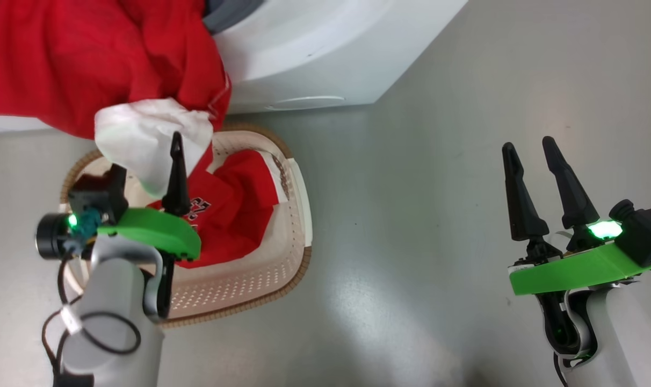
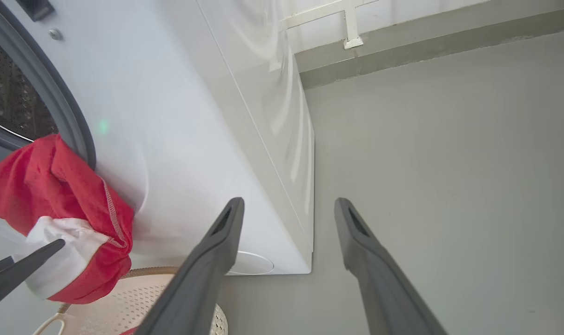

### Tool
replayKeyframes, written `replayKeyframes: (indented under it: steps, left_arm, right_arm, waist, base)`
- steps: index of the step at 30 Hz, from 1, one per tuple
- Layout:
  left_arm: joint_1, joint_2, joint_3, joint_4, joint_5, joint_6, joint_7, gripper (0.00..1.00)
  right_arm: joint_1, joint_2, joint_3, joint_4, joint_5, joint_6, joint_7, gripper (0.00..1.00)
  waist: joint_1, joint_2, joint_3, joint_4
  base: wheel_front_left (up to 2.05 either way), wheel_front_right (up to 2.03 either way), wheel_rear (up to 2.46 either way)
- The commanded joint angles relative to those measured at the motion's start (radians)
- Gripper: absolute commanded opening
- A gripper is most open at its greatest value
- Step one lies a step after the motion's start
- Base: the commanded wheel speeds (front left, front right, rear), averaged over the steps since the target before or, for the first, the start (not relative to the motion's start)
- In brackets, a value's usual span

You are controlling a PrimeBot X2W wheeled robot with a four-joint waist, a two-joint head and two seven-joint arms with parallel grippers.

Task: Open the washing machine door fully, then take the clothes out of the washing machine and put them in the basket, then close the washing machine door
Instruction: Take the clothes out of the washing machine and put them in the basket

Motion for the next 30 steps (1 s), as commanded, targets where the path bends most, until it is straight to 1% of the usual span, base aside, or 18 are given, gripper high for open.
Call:
replayKeyframes:
  steps: [1, 8, 9, 12, 18, 25, 30]
  left_arm:
    - [0.061, 0.025, 0.013, -0.062, -0.011, 0.004, -0.005, 1.00]
    - [0.166, 0.025, -0.008, -0.228, -0.020, 0.034, -0.005, 1.00]
    - [0.166, 0.025, -0.008, -0.228, -0.020, 0.034, -0.005, 1.00]
    - [0.211, 0.025, -0.004, -0.293, -0.024, 0.044, -0.005, 1.00]
    - [0.313, 0.025, -0.023, -0.426, 0.007, 0.065, -0.005, 1.00]
    - [0.396, 0.025, -0.047, -0.526, 0.008, 0.105, -0.005, 1.00]
    - [0.408, 0.025, -0.055, -0.546, 0.012, 0.116, -0.005, 1.00]
  right_arm:
    - [0.025, -0.010, 0.015, -0.019, -0.002, 0.006, -0.006, 1.00]
    - [0.049, -0.029, 0.014, -0.015, -0.005, 0.006, -0.006, 1.00]
    - [0.049, -0.029, 0.014, -0.015, -0.005, 0.006, -0.006, 1.00]
    - [0.060, -0.036, 0.014, -0.012, -0.006, 0.006, -0.006, 1.00]
    - [0.079, -0.051, 0.014, -0.010, -0.007, 0.006, -0.006, 1.00]
    - [0.090, -0.056, 0.014, -0.009, -0.007, 0.006, -0.006, 1.00]
    - [0.090, -0.054, 0.012, -0.010, -0.007, 0.006, -0.006, 1.00]
  waist:
    - [0.0000, -0.0001, -0.023, 0.017]
    - [0.0000, -0.0001, -0.069, 0.048]
    - [0.0000, -0.0001, -0.069, 0.048]
    - [0.0000, -0.0001, -0.086, 0.058]
    - [0.0000, -0.0001, -0.112, 0.075]
    - [0.0000, -0.0001, -0.122, 0.076]
    - [0.0000, -0.0001, -0.121, 0.072]
  base:
    - [0.00, 0.00, 0.00]
    - [0.00, 0.00, 0.00]
    - [0.00, 0.00, 0.00]
    - [0.00, 0.00, 0.00]
    - [0.00, 0.00, 0.00]
    - [0.00, 0.00, 0.00]
    - [0.00, 0.00, 0.00]
